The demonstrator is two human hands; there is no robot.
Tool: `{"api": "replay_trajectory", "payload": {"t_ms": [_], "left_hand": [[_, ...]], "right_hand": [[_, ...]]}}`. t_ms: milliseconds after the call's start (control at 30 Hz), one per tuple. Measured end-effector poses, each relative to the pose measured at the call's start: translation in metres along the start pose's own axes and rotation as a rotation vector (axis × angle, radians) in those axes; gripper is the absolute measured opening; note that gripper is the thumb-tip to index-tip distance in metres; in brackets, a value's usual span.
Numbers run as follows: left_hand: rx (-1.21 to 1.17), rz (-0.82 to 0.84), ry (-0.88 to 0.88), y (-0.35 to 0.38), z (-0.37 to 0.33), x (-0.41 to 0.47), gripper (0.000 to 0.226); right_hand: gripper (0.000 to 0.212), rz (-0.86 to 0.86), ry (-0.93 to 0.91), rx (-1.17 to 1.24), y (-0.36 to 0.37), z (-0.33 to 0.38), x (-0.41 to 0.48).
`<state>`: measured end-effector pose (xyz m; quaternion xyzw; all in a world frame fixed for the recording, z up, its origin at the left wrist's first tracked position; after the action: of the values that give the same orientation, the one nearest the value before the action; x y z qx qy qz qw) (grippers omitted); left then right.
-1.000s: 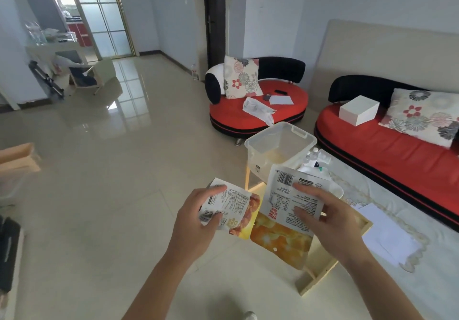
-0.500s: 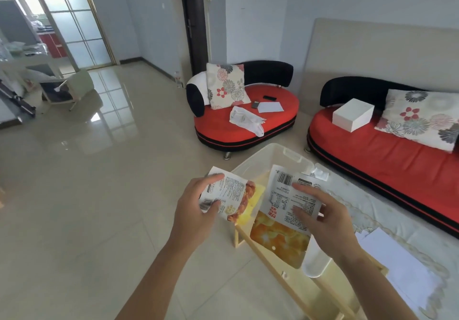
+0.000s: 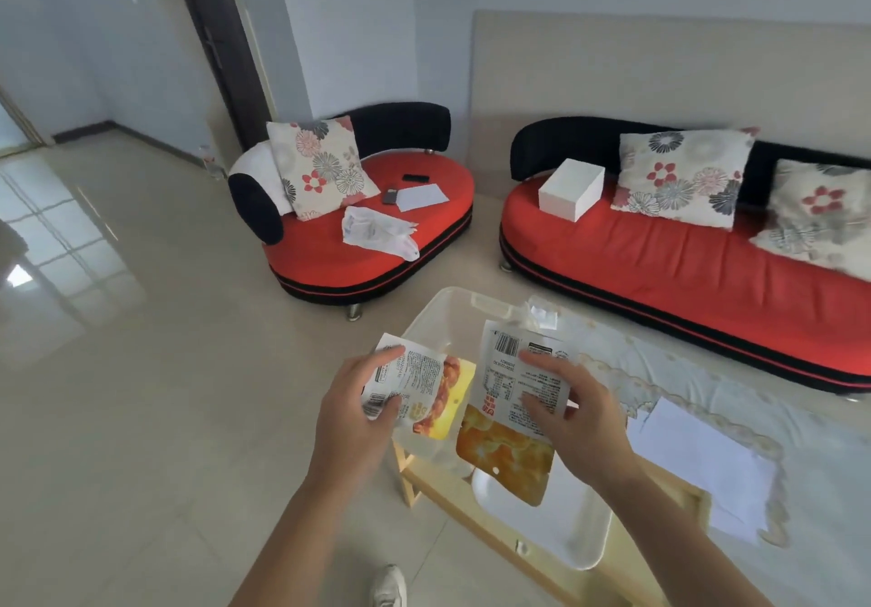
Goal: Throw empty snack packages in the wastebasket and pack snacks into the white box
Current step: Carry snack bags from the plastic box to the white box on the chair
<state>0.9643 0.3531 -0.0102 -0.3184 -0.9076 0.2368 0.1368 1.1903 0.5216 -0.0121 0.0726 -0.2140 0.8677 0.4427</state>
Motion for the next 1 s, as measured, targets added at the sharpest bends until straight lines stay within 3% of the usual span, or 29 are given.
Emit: {"api": "replay_trajectory", "payload": {"t_ms": [533, 1000], "left_hand": [[0.113, 0.416, 0.154, 0.071, 0.041, 0.214, 0.06], [0.235, 0.581, 0.022, 0.117, 0.118, 0.191, 0.066]], "right_hand": [[0.048, -0.286, 0.226, -0.283, 0.062, -0.054, 0.104], [0.058, -0.278, 0.505, -0.375, 0.113, -0.15, 0.062]]}}
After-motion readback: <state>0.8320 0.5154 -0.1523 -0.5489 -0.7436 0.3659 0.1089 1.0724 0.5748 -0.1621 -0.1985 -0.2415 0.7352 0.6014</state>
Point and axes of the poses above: each hand's wrist, its own x-axis towards the middle knuckle, its own y-axis out of the palm, z = x × y, the point moved 7 cm from there along x, towards the middle knuckle, and after that the axes turned 14 degrees about -y, right-handed, at the moved point
